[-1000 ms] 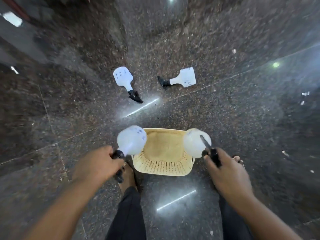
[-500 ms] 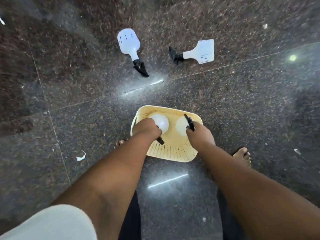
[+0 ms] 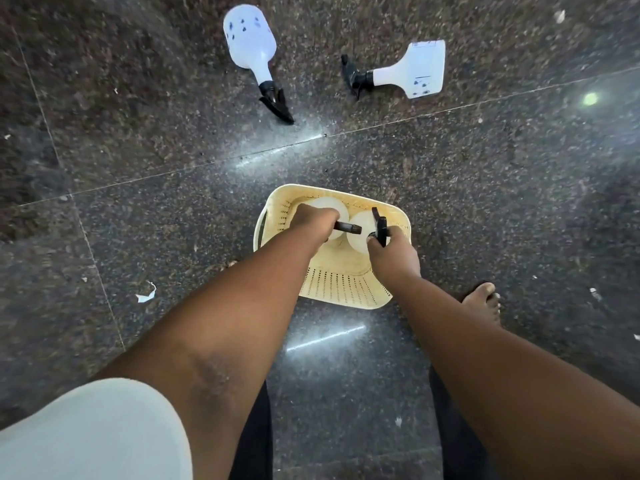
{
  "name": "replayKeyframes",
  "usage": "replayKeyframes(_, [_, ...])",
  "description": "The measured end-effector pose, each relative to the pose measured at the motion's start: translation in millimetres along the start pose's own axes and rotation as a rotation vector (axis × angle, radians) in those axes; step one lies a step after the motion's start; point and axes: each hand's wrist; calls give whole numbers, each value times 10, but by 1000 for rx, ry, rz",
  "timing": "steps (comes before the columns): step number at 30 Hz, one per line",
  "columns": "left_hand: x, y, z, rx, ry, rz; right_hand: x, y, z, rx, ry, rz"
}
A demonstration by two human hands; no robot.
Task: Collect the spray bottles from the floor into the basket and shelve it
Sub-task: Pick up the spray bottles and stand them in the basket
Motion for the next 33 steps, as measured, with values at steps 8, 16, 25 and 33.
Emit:
replayKeyframes(8, [-19, 33, 85, 38, 348, 132, 55, 0, 39, -7, -22, 12])
replayKeyframes(16, [47, 92, 132, 127, 279, 216, 47, 103, 116, -36, -109, 2])
replayKeyframes(25, [-474, -246, 1155, -54, -16, -380, 760, -423, 599, -316, 5, 258])
replayKeyframes(33, [-682, -1303, 1489, -96, -284, -300, 1591, -1529, 267, -154, 611, 336])
Point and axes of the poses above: each hand's wrist, its own y-axis away from the middle knuckle, its own z-axis out of the back of the hand, x = y × z, and after that the axes turned 1 degree about -y, right-handed
